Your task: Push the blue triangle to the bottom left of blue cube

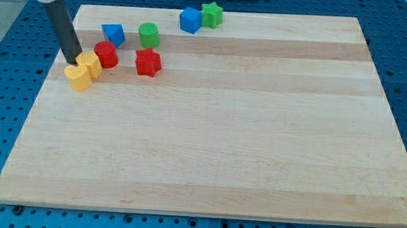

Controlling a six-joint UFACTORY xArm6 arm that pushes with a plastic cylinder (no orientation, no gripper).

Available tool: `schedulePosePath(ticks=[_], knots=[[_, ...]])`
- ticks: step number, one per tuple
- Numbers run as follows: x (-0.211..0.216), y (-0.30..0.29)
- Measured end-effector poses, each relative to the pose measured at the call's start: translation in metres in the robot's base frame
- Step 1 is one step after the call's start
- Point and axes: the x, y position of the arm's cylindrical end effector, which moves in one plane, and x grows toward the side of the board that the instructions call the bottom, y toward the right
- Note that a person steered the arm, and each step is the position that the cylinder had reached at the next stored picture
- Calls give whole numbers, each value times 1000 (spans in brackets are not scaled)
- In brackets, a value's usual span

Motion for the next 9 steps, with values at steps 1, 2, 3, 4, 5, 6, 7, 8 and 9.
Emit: schedulePosePath(ticks=[1, 2, 3, 4, 5, 6, 7, 8, 9], knots=[[-6, 0], [-28, 6], [-38, 12], [-38, 31], [-40, 52], [-40, 39], [-40, 9], [-53, 18], [-75, 39]])
